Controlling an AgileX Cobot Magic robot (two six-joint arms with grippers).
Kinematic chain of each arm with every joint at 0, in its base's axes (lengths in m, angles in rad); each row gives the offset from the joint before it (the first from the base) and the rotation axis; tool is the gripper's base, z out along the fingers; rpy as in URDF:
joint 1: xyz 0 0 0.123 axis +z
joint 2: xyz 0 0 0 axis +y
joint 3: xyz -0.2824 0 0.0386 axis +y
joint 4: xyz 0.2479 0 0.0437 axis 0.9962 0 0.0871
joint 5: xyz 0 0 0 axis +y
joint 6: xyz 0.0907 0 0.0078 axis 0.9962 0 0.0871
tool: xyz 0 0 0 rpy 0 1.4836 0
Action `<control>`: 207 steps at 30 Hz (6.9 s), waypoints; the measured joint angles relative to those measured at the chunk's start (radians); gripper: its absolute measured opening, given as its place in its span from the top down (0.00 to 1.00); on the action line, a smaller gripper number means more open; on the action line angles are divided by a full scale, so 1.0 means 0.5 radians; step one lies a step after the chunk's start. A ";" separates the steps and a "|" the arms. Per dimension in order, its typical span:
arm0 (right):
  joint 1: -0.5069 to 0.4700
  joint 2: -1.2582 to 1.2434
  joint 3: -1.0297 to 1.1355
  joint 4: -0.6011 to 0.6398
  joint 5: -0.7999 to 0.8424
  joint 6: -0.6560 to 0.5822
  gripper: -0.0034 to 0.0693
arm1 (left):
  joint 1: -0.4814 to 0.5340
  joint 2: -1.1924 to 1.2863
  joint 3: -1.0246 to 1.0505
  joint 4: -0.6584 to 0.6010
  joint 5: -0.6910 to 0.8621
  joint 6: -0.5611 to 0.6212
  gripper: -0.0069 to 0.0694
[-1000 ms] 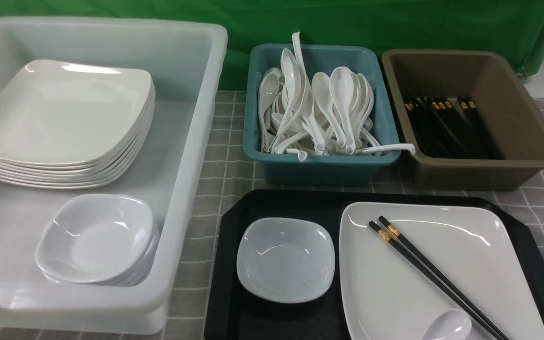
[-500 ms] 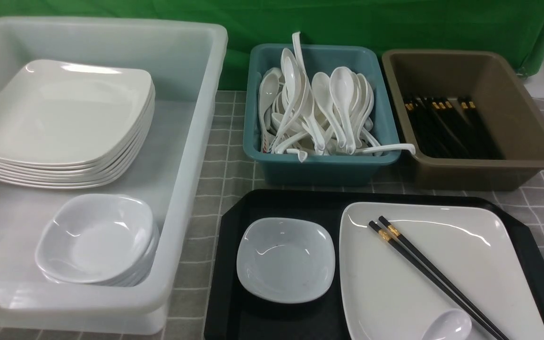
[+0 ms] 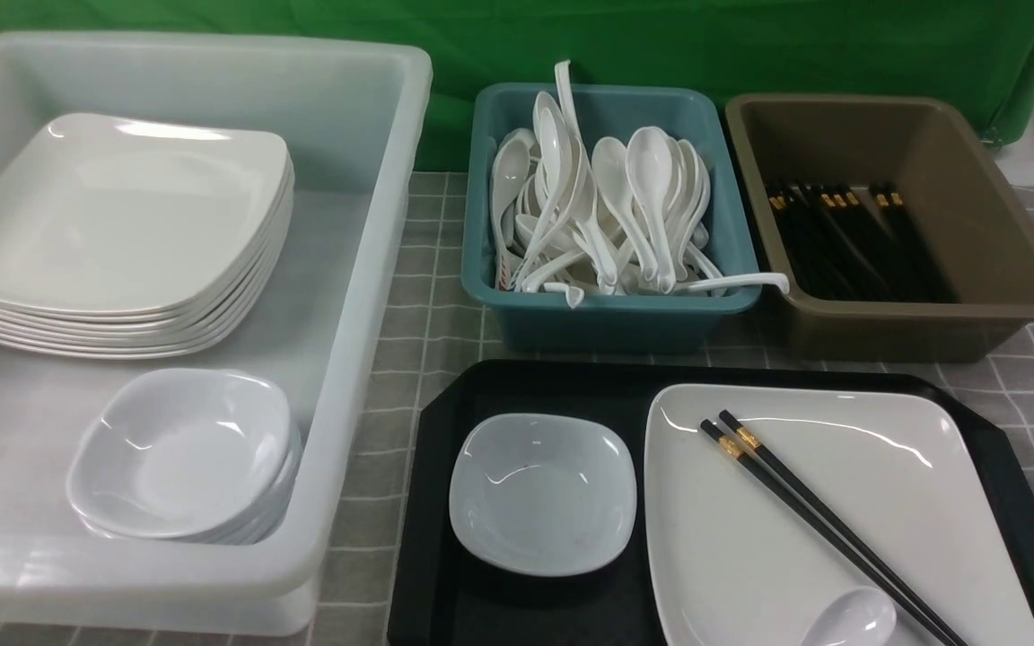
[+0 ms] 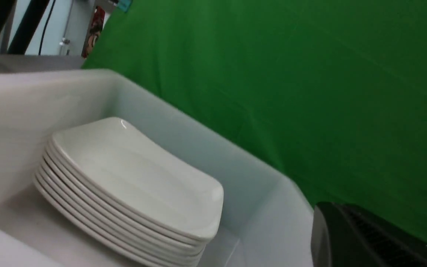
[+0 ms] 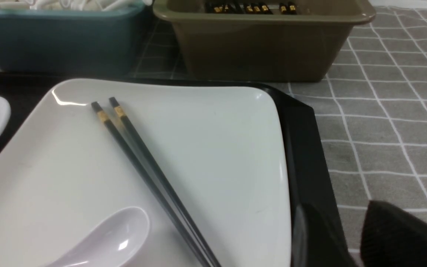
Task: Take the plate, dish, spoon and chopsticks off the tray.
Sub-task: Use the right arm to grab a pair of chopsticks from the plate, then use the right arm to put the chopsticks into the small storage box on the right, then use the right arm to grab a soup spoon from the plate
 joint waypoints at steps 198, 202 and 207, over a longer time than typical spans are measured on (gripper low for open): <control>1.141 3.155 -1.547 -0.183 0.341 1.141 0.67 | -1.203 0.993 -1.275 0.351 1.135 0.855 0.89; 1.141 3.154 -1.551 -0.183 0.346 1.007 0.81 | -1.203 0.993 -1.275 0.351 1.135 0.855 0.89; 1.141 3.142 -1.640 -0.183 0.503 0.875 0.84 | -1.203 0.993 -1.275 0.351 1.137 0.855 0.89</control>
